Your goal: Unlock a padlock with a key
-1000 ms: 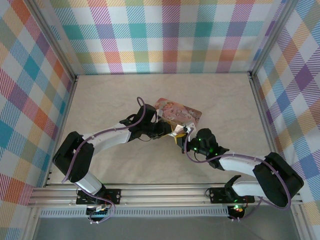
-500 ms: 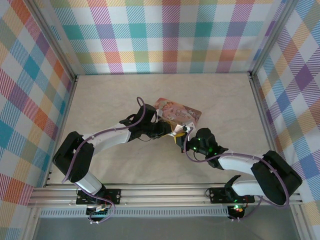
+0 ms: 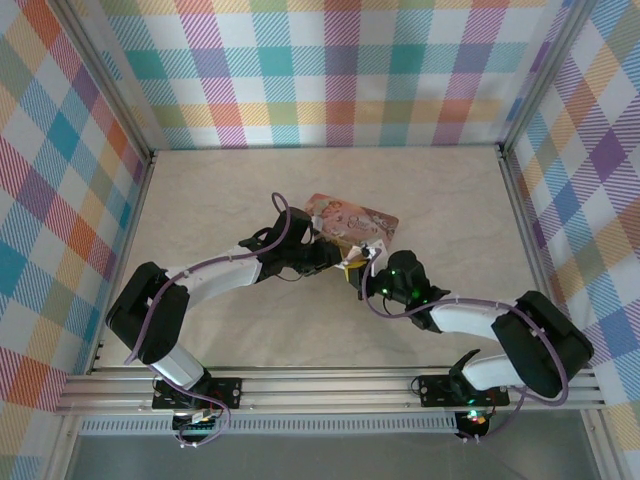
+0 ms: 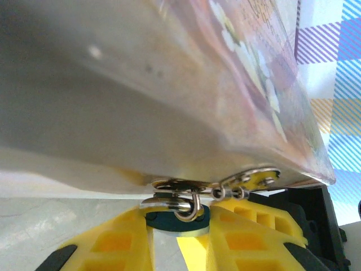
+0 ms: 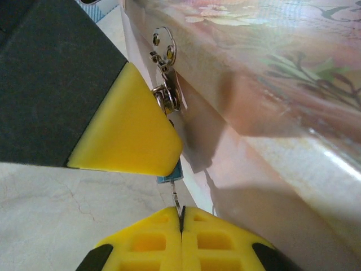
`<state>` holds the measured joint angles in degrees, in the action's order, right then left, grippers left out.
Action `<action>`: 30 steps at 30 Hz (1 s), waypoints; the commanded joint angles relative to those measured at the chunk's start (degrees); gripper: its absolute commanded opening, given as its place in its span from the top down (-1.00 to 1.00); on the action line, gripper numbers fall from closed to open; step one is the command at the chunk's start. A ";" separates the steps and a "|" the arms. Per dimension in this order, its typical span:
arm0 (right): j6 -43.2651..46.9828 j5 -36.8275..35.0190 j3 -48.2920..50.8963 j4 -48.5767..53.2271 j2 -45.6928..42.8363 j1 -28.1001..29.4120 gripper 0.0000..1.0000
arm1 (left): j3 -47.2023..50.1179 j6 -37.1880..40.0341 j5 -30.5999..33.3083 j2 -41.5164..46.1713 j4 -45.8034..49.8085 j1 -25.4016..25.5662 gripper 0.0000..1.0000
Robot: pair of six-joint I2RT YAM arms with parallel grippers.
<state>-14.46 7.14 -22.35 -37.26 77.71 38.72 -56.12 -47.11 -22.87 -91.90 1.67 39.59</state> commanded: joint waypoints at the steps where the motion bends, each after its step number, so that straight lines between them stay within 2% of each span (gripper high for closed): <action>1: 0.60 1.02 -4.27 -6.18 0.83 -0.05 1.00 | -1.57 0.43 -4.91 -0.48 -1.67 1.27 0.54; 11: -0.13 2.53 -7.00 -7.97 3.10 -0.05 1.00 | -1.75 -0.42 -4.97 -1.70 -2.67 1.37 0.54; 18: -0.98 0.35 -1.98 -8.53 5.06 -0.05 1.00 | -1.80 0.46 -2.09 -2.91 -2.28 1.23 0.55; 30: -5.30 1.01 0.96 -14.89 13.39 -0.05 1.00 | 1.85 -4.03 -1.36 -7.97 -12.88 1.01 0.52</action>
<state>-17.78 6.04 -22.09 -46.61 89.65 38.37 -54.85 -48.88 -20.43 -98.76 -5.08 39.66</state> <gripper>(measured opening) 0.049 0.239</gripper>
